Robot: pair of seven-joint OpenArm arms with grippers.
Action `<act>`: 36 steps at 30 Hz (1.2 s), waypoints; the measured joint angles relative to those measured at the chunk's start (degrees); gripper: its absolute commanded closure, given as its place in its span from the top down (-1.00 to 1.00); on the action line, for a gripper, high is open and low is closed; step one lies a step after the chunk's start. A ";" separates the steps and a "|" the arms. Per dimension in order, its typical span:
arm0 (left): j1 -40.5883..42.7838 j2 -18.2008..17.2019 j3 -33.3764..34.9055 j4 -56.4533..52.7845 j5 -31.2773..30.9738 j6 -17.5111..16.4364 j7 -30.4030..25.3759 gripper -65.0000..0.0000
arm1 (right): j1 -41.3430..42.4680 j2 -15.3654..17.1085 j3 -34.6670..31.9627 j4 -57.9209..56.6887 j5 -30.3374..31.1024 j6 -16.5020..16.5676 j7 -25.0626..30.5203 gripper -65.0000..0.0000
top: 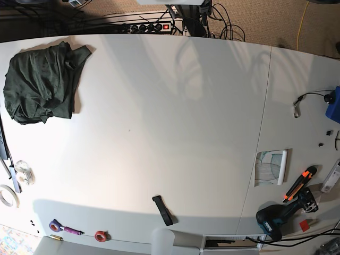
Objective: Layout the t-shirt on the table in an organized manner, then fold the t-shirt properly
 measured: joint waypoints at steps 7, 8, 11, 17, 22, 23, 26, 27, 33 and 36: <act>-7.52 10.14 0.02 -13.64 2.36 0.20 -7.04 -0.80 | 15.93 -3.96 -11.34 -17.66 0.74 -2.27 2.21 -1.00; -8.44 11.56 0.00 -15.15 3.17 0.20 -7.13 -0.80 | 16.92 -5.18 -12.37 -18.75 0.85 -5.77 2.56 -1.00; -11.19 15.61 0.04 -18.86 5.62 0.17 -9.03 -0.80 | 18.32 -8.15 -15.72 -21.03 -0.79 -18.69 6.99 -1.00; -14.03 19.65 0.04 -23.28 12.22 0.20 -16.65 -0.80 | 19.19 -12.24 -24.90 -21.66 -6.86 -39.32 24.72 -1.00; -16.06 21.16 0.04 -23.69 14.73 0.22 -19.21 -0.80 | 19.69 -14.34 -33.53 -21.66 -6.51 -47.17 30.51 -1.00; -16.59 21.31 0.04 -23.65 14.56 0.20 -19.82 -0.80 | 20.00 -14.40 -34.75 -21.68 -6.60 -48.28 30.51 -1.00; -17.31 21.44 0.04 -23.63 14.58 0.81 -22.80 -0.80 | 21.38 -14.82 -36.72 -21.70 -5.14 -51.30 30.58 -1.00; -17.31 21.44 0.04 -23.63 14.58 1.86 -23.89 -0.80 | 21.86 -15.19 -36.72 -21.70 -3.02 -52.63 30.71 -1.00; -17.49 21.33 0.04 -23.65 14.73 5.86 -29.70 -0.80 | 24.33 -15.67 -36.63 -21.70 2.75 -55.52 30.73 -1.00; -17.59 21.33 0.04 -23.67 14.75 5.88 -29.66 -0.80 | 24.92 -15.65 -36.52 -21.70 2.75 -55.49 31.23 -1.00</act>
